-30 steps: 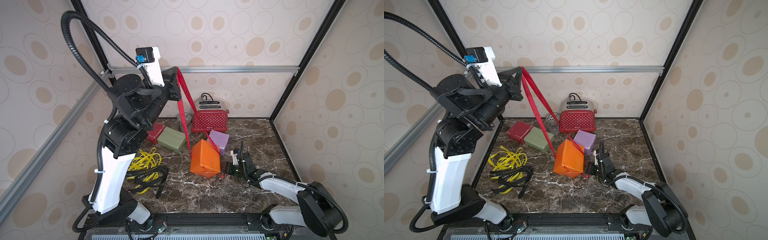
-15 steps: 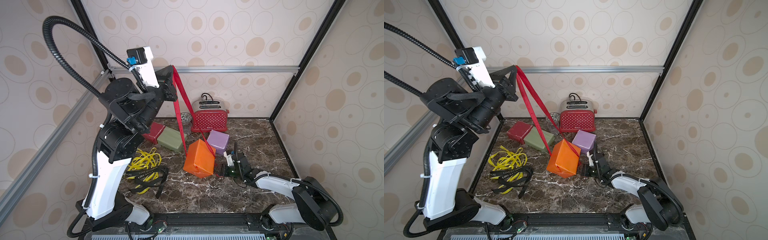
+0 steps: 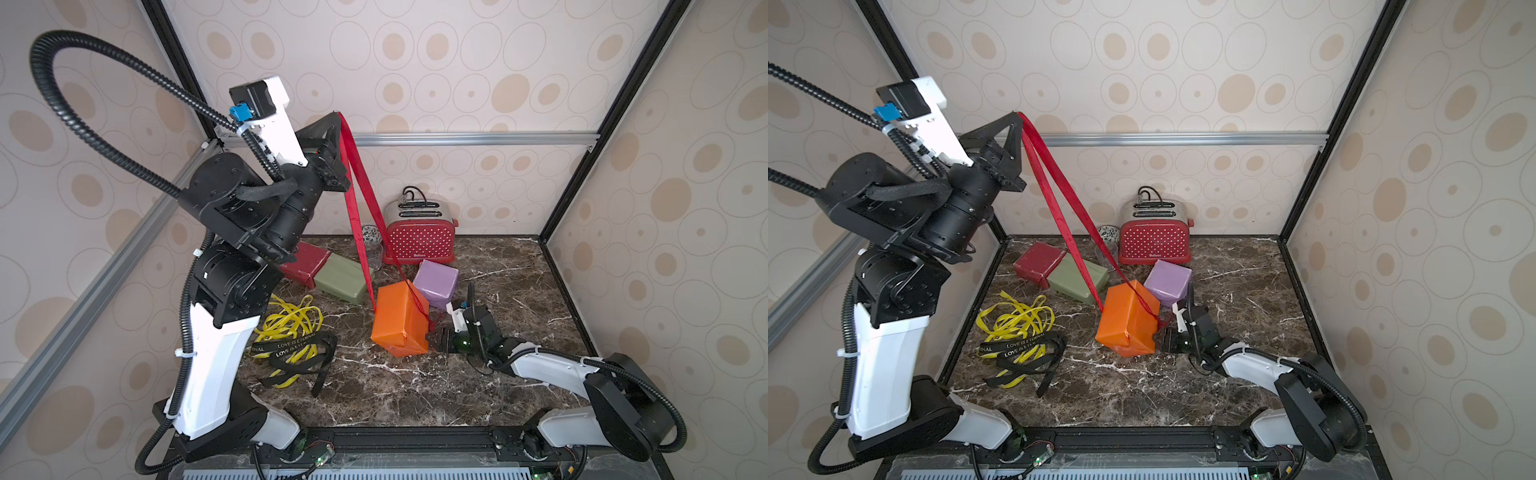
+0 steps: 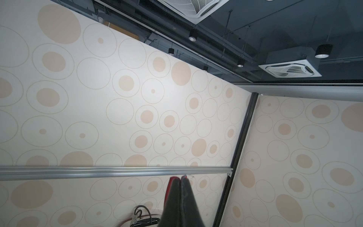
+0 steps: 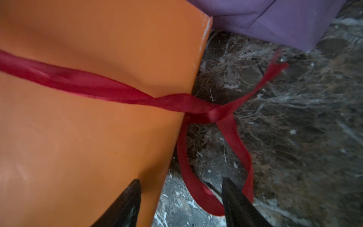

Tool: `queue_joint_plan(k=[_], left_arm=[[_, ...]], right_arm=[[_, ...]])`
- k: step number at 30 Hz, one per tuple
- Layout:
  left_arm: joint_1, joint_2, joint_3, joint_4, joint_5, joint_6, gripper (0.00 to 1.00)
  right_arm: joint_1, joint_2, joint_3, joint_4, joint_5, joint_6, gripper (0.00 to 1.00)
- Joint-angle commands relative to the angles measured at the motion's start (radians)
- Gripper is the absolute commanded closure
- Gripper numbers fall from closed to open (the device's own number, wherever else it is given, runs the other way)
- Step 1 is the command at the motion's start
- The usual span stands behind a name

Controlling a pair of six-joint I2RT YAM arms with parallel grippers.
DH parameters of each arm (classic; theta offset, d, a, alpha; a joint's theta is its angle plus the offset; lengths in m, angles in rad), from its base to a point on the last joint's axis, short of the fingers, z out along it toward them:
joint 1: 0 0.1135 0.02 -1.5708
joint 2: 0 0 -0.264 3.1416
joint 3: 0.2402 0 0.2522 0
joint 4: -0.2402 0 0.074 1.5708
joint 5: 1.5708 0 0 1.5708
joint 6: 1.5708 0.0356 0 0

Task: Untie the ribbon bows on the gift boxes
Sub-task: Pull the ribbon from the gift box, then adjust the ribbon.

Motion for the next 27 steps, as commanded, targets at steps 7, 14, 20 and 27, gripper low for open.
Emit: queue_joint_plan(k=[7, 14, 20, 27], left_arm=[[0.004, -0.007, -0.001, 0.034, 0.021, -0.032, 1.0], [0.004, -0.061, -0.154, -0.026, -0.059, -0.001, 1.0], [0.05, -0.04, -0.185, -0.166, -0.109, -0.016, 1.0], [0.066, -0.002, -0.199, -0.209, 0.05, -0.095, 1.0]], right_arm=[[0.006, -0.093, -0.005, -0.008, 0.029, -0.019, 0.28], [0.008, -0.197, -0.039, 0.002, 0.034, 0.013, 0.24], [0.072, -0.212, 0.1, -0.195, 0.102, 0.008, 0.24], [0.251, -0.119, 0.388, -0.423, 0.343, -0.176, 0.25]])
